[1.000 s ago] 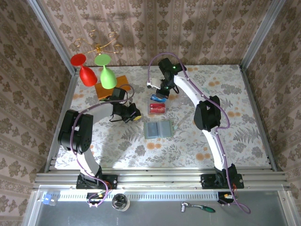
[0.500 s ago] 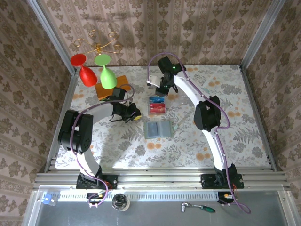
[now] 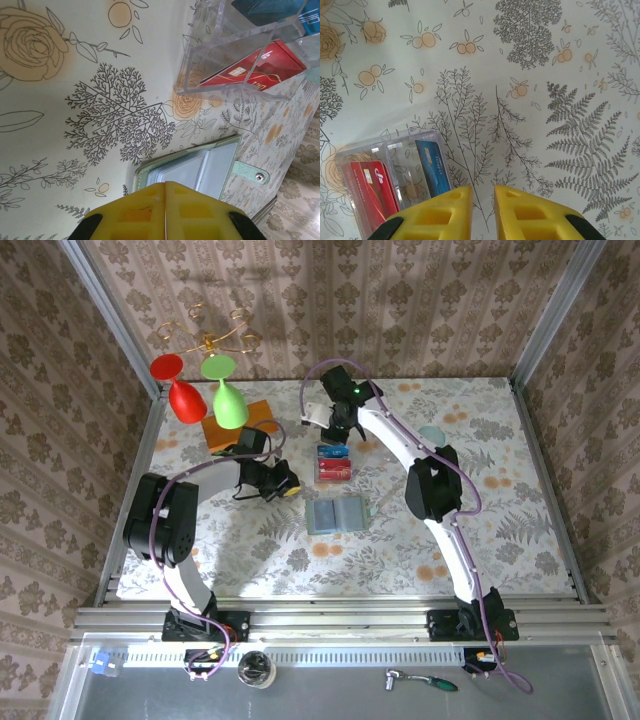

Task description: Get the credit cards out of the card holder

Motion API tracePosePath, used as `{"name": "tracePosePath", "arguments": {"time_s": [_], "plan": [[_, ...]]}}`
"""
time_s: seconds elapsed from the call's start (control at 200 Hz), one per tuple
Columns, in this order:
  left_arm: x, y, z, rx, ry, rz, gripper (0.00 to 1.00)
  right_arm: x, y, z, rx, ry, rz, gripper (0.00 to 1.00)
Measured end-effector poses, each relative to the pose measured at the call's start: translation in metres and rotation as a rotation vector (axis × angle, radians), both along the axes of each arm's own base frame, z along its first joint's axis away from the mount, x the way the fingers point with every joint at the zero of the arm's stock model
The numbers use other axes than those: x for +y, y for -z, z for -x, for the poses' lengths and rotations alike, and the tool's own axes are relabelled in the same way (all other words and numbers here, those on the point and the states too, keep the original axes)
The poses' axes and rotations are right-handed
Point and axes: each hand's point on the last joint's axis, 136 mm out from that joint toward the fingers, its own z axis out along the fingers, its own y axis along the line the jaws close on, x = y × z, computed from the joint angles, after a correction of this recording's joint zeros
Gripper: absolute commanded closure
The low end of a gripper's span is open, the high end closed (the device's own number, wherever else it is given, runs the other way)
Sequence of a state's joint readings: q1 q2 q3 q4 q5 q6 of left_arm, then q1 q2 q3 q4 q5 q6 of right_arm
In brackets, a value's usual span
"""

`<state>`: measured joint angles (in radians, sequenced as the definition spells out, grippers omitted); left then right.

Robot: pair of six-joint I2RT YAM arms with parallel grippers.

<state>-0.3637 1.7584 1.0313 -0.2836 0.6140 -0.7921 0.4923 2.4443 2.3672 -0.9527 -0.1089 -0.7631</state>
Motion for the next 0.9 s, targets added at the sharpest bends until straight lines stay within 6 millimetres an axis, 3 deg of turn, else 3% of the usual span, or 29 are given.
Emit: {"name": "tracePosePath", "arguments": {"time_s": [0.185,0.9], "plan": [[0.001,0.002,0.001,0.003,-0.001,-0.001,0.91,-0.002,0.016,0.005,0.027,0.005,0.022,0.79],[0.001,0.004,0.000,-0.006,-0.002,0.009,0.90,-0.002,0.008,0.006,-0.007,0.035,0.020,0.78]]}}
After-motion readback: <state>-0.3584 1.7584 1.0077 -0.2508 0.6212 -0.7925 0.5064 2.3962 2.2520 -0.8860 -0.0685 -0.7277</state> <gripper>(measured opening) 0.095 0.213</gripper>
